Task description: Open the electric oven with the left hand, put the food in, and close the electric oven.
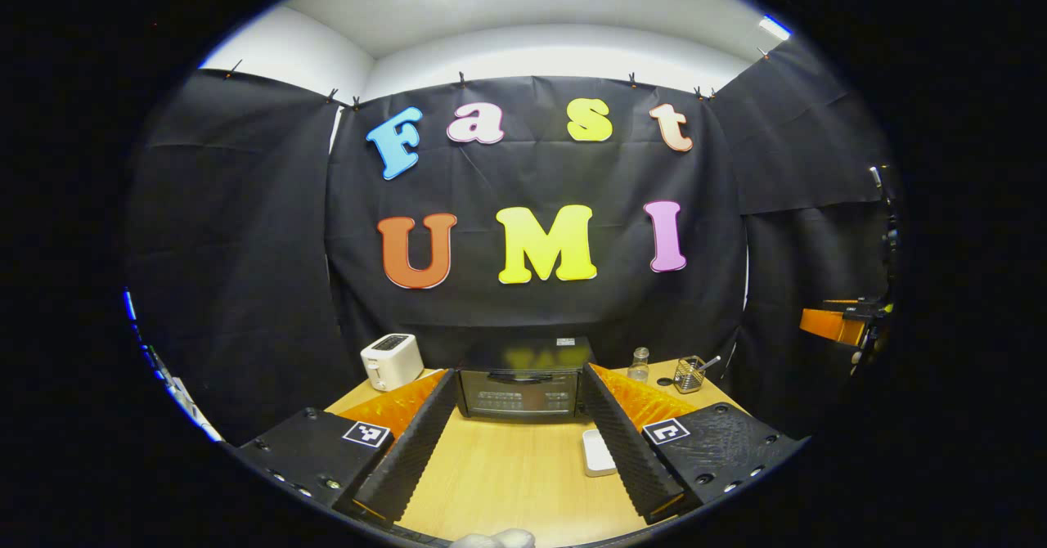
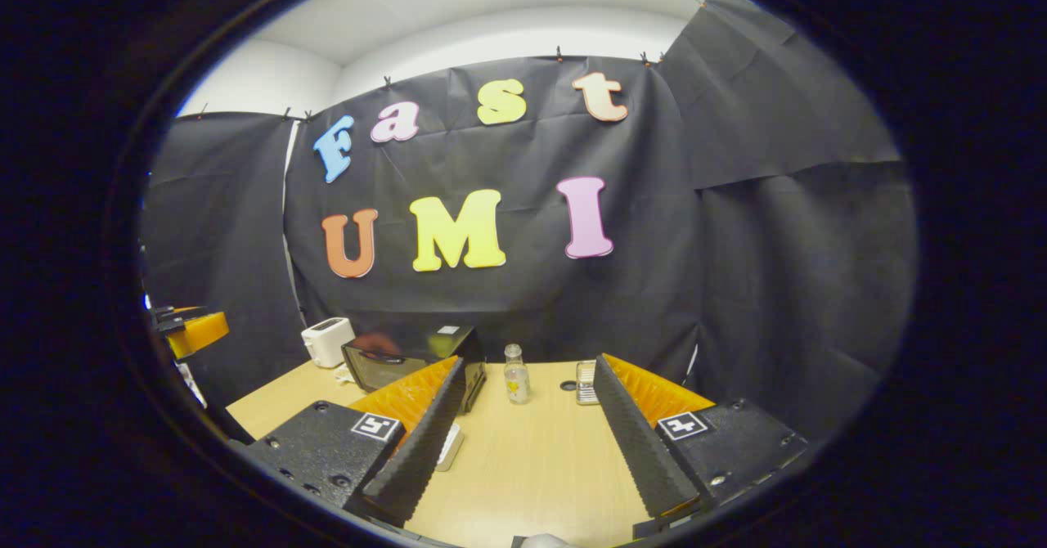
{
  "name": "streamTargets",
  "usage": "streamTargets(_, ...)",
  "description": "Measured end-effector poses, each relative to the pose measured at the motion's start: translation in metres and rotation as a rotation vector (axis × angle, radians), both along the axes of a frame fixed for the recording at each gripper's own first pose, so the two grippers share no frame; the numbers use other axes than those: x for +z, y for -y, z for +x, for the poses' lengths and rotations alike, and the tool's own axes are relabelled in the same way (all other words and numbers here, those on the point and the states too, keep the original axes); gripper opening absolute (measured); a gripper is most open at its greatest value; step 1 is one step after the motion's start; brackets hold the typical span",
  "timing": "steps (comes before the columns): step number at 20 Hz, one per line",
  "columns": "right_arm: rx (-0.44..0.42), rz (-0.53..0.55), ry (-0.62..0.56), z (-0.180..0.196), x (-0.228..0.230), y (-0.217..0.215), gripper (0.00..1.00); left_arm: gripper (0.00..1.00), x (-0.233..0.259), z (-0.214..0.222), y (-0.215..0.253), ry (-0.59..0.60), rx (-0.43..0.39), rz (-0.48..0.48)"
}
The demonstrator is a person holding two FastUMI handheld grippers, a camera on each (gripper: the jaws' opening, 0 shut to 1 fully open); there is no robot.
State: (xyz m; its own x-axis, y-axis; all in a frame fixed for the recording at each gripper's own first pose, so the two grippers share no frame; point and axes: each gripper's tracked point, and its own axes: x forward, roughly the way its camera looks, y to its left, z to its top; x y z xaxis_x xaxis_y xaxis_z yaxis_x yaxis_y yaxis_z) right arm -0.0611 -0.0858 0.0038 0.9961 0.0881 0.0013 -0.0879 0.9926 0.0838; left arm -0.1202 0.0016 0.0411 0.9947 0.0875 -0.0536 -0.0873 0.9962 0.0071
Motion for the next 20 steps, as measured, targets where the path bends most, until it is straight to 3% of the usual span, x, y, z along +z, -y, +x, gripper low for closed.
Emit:
streamTargets(3,-0.024,-0.009,0.032,-0.018,0.017,-0.011,0.95,0.96,0.005,-0.012,-0.022,0.011,0.015,-0.031)
streamTargets(4,-0.026,-0.009,0.04,-0.024,0.021,-0.018,0.99,0.96,0.012,-0.013,-0.024,0.03,0.008,-0.039)
streamTargets(9,-0.059,-0.021,0.06,-0.05,0.031,-0.038,0.96,0.96,0.017,-0.009,-0.042,0.058,-0.013,-0.033)
streamTargets(12,-0.089,-0.027,0.064,-0.062,0.032,-0.044,1.0,0.96,0.02,-0.006,-0.044,0.069,-0.042,-0.038)
streamTargets(13,-0.095,-0.022,0.068,-0.065,0.033,-0.047,0.96,0.96,0.019,-0.006,-0.045,0.067,-0.052,-0.039)
streamTargets(20,-0.119,0.004,0.043,-0.079,0.022,-0.067,0.99,0.96,0.0,-0.015,-0.049,0.035,-0.08,-0.034)
